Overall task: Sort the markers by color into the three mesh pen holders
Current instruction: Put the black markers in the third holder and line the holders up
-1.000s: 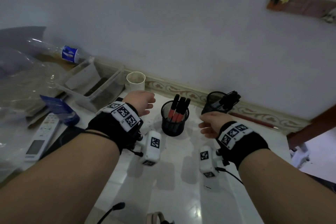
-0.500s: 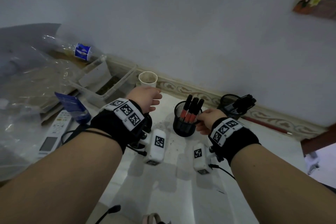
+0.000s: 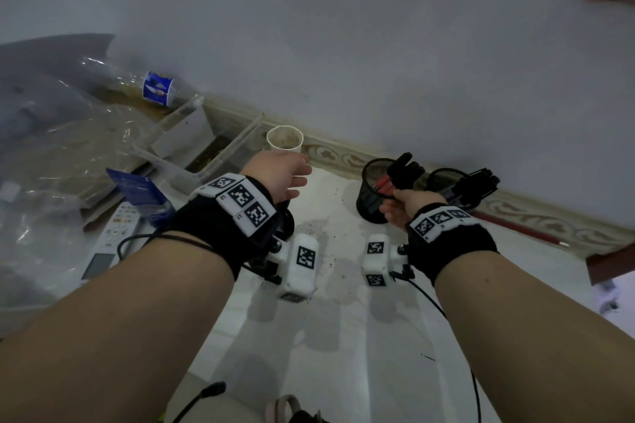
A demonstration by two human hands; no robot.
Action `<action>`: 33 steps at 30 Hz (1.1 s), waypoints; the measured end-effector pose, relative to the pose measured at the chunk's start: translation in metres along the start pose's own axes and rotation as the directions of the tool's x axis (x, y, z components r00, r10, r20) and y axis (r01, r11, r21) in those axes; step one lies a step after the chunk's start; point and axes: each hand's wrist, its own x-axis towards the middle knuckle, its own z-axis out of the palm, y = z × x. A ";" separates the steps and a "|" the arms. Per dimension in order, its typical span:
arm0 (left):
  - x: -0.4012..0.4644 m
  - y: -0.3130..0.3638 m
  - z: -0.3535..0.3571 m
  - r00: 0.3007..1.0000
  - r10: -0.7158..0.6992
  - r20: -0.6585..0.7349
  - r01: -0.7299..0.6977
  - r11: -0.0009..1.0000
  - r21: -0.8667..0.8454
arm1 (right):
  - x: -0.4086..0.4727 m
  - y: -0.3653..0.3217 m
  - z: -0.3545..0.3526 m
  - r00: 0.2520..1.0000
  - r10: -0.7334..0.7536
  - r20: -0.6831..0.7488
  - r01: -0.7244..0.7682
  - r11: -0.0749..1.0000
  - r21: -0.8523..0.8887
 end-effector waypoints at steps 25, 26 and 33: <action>-0.003 0.003 -0.043 0.996 0.053 -0.079 -0.054 0.998 -0.016 | -0.016 0.007 0.007 0.999 0.021 0.049 -0.016 0.995 -0.094; -0.004 0.003 -0.045 0.994 0.061 -0.089 -0.064 0.997 -0.033 | -0.020 0.007 0.009 0.998 0.014 0.062 -0.006 0.991 -0.131; -0.008 0.003 -0.068 0.976 0.074 -0.202 -0.097 0.990 -0.105 | -0.055 0.000 0.029 0.963 -0.182 0.201 0.241 0.915 -0.325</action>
